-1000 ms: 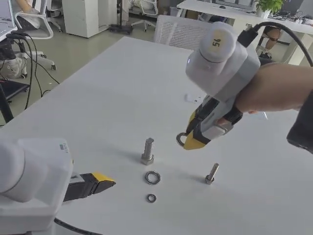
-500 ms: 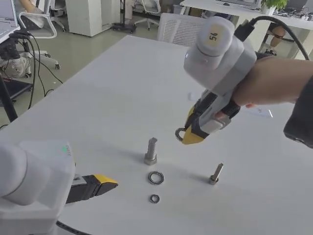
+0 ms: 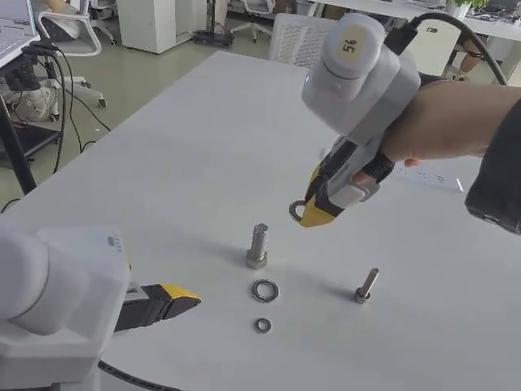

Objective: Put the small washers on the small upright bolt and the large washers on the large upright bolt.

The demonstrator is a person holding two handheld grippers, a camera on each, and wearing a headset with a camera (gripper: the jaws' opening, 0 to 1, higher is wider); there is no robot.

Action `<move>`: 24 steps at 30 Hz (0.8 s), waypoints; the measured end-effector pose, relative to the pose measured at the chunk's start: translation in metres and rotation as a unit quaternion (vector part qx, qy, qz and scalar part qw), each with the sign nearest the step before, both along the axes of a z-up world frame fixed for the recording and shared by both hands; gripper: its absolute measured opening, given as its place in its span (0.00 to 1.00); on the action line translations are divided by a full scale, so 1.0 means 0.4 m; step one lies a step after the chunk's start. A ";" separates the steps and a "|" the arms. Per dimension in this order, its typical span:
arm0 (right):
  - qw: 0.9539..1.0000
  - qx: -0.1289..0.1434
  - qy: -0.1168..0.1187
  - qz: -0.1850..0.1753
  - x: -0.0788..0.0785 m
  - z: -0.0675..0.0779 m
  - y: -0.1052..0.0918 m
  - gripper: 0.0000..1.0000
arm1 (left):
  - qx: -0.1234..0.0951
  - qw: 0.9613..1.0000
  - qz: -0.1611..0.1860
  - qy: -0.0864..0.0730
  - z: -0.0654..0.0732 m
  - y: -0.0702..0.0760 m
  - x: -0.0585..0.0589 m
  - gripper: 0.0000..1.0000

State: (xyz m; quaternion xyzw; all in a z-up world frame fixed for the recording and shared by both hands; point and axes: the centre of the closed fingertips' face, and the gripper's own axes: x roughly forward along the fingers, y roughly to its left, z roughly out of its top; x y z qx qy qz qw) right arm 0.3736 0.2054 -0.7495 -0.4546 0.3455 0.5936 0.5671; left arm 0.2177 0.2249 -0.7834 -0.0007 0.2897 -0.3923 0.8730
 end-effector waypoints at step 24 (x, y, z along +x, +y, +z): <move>1.000 -0.012 0.007 0.025 0.004 -0.042 0.072 0.24 | -0.004 1.000 0.005 -0.002 -0.003 0.003 -0.010 0.85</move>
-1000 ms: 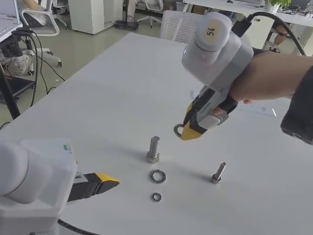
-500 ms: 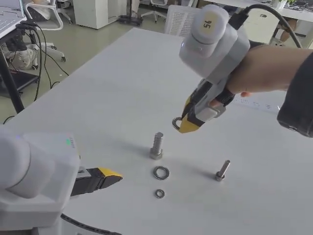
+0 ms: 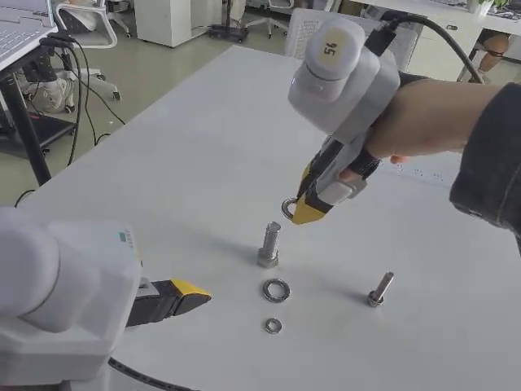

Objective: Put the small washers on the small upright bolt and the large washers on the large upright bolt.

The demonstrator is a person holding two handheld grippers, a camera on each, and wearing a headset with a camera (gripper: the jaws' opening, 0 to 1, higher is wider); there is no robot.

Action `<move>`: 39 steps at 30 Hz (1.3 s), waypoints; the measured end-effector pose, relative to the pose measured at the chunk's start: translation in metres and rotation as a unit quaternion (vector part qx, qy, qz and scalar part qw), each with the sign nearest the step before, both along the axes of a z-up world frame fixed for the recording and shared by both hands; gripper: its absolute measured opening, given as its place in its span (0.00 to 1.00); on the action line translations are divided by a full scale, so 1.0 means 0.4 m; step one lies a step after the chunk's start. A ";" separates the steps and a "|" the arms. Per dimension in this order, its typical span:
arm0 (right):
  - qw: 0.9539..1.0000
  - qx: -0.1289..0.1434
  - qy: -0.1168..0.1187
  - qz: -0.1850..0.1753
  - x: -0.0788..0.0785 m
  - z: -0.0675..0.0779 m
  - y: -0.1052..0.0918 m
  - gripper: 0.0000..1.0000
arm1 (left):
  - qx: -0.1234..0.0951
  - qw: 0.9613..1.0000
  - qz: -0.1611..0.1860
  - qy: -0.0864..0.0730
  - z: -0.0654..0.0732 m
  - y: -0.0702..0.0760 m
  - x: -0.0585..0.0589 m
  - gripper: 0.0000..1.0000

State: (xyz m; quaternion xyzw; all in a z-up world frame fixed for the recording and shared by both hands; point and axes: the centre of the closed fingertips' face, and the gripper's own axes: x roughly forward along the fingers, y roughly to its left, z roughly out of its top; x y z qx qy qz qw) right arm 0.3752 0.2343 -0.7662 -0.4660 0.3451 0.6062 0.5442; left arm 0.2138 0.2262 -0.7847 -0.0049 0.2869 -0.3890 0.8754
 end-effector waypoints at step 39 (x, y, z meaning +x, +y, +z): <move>0.999 -0.028 0.021 0.004 0.005 -0.098 0.033 0.24 | -0.004 1.000 0.020 -0.013 0.019 0.006 -0.002 0.85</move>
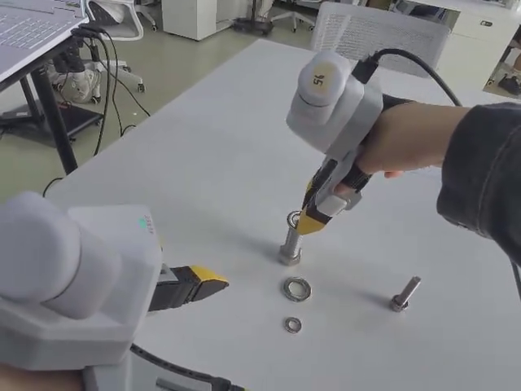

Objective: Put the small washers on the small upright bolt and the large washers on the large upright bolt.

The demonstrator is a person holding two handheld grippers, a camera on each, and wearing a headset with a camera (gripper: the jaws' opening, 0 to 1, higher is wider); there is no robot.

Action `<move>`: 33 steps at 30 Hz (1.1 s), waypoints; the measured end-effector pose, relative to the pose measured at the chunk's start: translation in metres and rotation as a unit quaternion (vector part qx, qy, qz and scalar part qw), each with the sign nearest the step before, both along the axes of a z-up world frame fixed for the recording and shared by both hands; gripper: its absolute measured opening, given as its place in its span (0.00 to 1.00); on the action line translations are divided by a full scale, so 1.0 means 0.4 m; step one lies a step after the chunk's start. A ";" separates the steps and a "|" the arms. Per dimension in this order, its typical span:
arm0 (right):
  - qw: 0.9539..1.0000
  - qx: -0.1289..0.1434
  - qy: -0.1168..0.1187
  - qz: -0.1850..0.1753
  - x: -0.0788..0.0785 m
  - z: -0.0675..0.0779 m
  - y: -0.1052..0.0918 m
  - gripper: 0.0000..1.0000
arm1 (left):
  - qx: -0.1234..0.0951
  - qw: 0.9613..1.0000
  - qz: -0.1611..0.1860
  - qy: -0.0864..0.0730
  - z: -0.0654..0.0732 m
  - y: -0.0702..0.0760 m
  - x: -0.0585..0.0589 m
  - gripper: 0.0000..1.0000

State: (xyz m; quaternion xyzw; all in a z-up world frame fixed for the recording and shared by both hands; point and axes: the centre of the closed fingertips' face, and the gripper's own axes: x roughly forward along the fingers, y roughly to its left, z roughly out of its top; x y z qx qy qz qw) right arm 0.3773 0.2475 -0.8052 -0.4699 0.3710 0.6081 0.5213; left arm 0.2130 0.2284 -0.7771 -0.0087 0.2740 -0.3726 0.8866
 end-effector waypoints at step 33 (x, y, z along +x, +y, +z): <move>1.000 -0.011 0.012 0.001 0.000 -0.031 0.011 0.24 | -0.004 1.000 -0.001 0.001 0.005 0.005 0.007 0.84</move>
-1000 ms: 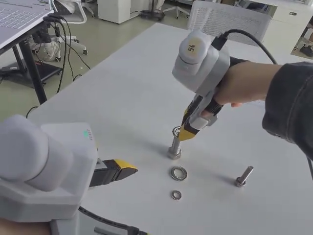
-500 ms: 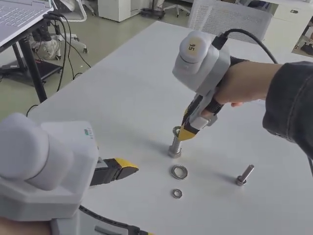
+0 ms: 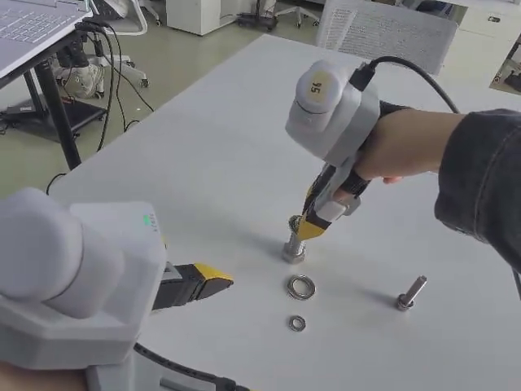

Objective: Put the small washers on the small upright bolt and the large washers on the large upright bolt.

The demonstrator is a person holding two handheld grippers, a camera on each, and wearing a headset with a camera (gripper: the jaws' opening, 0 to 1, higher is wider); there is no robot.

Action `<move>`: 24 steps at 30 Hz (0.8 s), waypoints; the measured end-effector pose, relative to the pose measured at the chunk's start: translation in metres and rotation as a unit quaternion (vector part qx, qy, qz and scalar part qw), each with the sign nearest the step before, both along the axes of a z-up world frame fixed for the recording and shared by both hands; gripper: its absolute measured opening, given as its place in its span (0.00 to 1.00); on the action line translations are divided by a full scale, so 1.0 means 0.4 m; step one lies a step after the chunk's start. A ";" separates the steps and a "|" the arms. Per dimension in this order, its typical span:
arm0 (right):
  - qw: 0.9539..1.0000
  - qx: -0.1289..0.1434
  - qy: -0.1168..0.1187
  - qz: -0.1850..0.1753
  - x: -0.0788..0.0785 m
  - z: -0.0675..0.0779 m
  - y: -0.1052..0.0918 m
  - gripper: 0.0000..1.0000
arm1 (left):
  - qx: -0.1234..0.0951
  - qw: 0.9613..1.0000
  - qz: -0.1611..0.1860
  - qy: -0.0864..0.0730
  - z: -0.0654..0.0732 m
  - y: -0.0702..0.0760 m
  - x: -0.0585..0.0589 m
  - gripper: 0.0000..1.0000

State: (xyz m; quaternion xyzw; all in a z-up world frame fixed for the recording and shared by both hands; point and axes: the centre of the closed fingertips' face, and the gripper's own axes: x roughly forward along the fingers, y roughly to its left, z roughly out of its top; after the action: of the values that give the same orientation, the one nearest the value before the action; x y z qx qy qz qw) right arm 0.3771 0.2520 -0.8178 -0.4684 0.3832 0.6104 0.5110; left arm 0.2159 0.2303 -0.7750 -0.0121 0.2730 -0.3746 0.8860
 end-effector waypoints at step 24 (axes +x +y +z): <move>0.999 -0.033 0.005 0.005 -0.010 -0.071 -0.003 0.24 | -0.003 1.000 0.001 -0.002 -0.001 0.002 -0.004 0.84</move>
State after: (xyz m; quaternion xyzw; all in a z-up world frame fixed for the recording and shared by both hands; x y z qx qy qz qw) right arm 0.3732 0.2508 -0.8460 -0.4840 0.4035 0.6023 0.4900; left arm 0.2141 0.2310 -0.7756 -0.0140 0.2705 -0.3747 0.8867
